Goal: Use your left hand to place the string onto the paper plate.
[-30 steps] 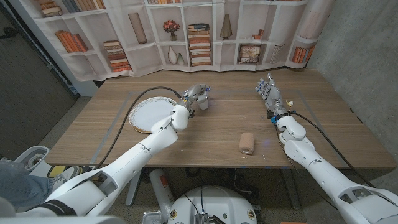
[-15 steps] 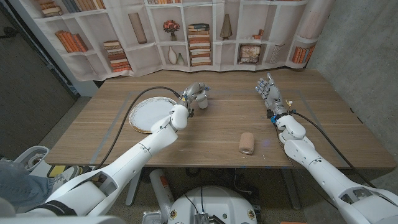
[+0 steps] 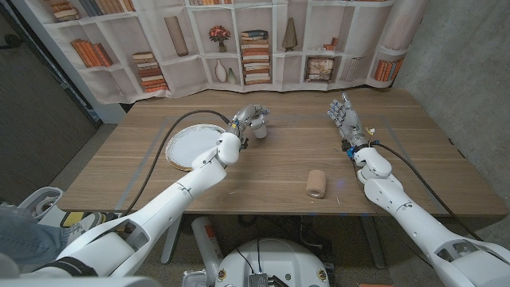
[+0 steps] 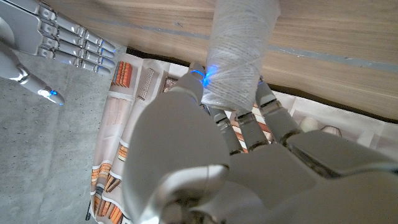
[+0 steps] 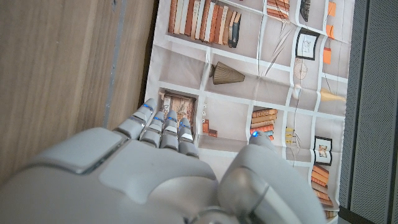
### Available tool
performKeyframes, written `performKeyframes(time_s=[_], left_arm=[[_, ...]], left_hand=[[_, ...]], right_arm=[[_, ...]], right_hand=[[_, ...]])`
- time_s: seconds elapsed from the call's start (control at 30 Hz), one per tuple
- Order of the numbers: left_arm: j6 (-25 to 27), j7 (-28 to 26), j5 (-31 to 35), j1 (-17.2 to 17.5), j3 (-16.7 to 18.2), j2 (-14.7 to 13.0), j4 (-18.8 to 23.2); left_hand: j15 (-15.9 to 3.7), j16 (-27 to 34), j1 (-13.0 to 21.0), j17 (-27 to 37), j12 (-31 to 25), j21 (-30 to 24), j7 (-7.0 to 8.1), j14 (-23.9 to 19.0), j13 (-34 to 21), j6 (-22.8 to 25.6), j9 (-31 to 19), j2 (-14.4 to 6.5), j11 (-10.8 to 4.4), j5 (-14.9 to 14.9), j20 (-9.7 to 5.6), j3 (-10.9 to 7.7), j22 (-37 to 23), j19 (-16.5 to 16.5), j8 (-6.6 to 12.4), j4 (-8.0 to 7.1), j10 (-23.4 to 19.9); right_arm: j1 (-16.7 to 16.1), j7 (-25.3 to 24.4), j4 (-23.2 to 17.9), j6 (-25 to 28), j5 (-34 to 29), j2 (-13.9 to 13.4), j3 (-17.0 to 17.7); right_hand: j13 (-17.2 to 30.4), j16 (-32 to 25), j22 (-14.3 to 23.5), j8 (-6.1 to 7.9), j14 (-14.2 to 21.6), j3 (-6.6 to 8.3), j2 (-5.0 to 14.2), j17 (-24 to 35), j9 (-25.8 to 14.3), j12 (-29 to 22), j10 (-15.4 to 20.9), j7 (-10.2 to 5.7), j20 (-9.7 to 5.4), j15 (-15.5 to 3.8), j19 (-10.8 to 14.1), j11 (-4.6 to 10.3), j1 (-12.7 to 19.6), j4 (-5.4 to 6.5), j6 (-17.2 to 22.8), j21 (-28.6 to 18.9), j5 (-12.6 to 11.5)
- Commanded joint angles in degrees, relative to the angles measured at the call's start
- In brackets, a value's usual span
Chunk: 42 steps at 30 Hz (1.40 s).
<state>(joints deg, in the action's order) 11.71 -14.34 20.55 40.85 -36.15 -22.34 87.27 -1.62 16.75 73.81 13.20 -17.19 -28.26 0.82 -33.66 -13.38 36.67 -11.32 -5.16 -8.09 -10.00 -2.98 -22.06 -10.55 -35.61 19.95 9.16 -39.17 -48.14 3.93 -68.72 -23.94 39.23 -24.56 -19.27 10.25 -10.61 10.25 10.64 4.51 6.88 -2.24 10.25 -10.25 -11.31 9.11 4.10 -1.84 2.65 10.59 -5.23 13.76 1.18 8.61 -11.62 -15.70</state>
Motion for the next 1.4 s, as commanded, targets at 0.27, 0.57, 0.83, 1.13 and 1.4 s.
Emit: performKeyframes(time_s=[0.27, 0.57, 0.83, 1.13, 1.4], left_arm=[[-0.8, 2.6, -1.3, 0.0, 0.9, -2.2, 2.3], [-1.0, 2.9, -1.9, 0.3, 1.8, -3.1, 3.4], [-1.0, 3.0, -2.6, 0.9, 2.6, -3.9, 4.4], [-0.9, 3.3, -3.8, 1.7, 3.7, -4.6, 5.5], [0.1, 3.6, -3.6, 2.1, 4.2, -5.7, 7.3]], left_hand=[[-5.77, 0.1, 1.5, 0.3, -0.1, -0.5, 0.13, -2.7, -0.3, 0.9, -0.2, -1.9, -0.07, -0.2, -0.11, -0.56, -0.2, -0.6, 0.17, -0.89, -0.8], [-5.76, 0.2, 1.3, 0.5, -0.1, -0.6, 0.19, -3.1, -0.4, 1.4, -0.2, -1.8, -0.18, -0.1, -0.07, -0.52, -0.2, -0.6, 0.21, -1.06, -1.1], [-5.71, 0.3, 1.1, 0.7, -0.1, -0.9, 0.08, -3.5, -0.5, 2.1, -0.2, -1.8, 0.08, -0.1, -0.04, -0.50, -0.2, -0.8, 0.28, -1.21, -1.6], [-5.78, 0.2, 0.5, 1.0, 0.2, -1.2, 0.07, -4.0, -0.8, 2.4, -0.2, -1.6, 2.07, -0.1, -0.09, -0.38, -0.2, -0.9, 0.12, -1.45, -1.7], [-5.64, 0.1, 0.4, 1.1, 0.3, -1.3, 0.02, -4.0, -0.9, 2.5, -0.2, -1.5, 2.35, -0.1, 0.03, -0.38, -0.2, -0.8, -0.01, -1.51, -1.8]], right_arm=[[-0.1, -0.3, -0.6, 0.1, -0.1, -0.1, 0.0], [0.4, -0.1, 0.3, 0.0, -0.2, 0.2, -0.2], [1.2, 0.1, 0.8, 0.1, -0.5, 0.5, -0.5], [1.9, 0.0, 1.4, 0.1, -0.8, 0.9, -0.8], [2.6, 0.2, 2.4, 0.0, -1.0, 1.5, -1.1]], right_hand=[[0.2, -0.2, 0.3, 0.46, 0.6, -0.14, 0.41, 0.3, -0.3, -0.5, 0.3, 0.12, 0.24, -0.02, 0.3, -0.20, 0.1, -0.26, 0.2, 0.0, -0.3], [0.2, -0.2, 0.3, 0.46, 0.7, -0.19, 0.45, 0.3, -0.3, -0.5, 0.4, 0.16, 0.26, 0.00, 0.3, -0.26, 0.1, -0.29, 0.2, 0.0, -0.3], [0.2, -0.2, 0.3, 0.46, 0.7, -0.25, 0.49, 0.3, -0.3, -0.5, 0.4, 0.18, 0.24, 0.12, 0.3, -0.22, 0.1, -0.34, 0.2, 0.0, -0.3], [0.2, -0.2, 0.3, 0.47, 0.7, -0.30, 0.54, 0.3, -0.3, -0.5, 0.4, 0.20, 0.24, 0.04, 0.4, -0.16, 0.1, -0.37, 0.3, 0.0, -0.3], [0.2, -0.2, 0.3, 0.46, 0.8, -0.34, 0.58, 0.3, -0.3, -0.5, 0.4, 0.30, 0.23, 0.03, 0.4, -0.29, 0.1, -0.39, 0.3, 0.0, -0.3]])
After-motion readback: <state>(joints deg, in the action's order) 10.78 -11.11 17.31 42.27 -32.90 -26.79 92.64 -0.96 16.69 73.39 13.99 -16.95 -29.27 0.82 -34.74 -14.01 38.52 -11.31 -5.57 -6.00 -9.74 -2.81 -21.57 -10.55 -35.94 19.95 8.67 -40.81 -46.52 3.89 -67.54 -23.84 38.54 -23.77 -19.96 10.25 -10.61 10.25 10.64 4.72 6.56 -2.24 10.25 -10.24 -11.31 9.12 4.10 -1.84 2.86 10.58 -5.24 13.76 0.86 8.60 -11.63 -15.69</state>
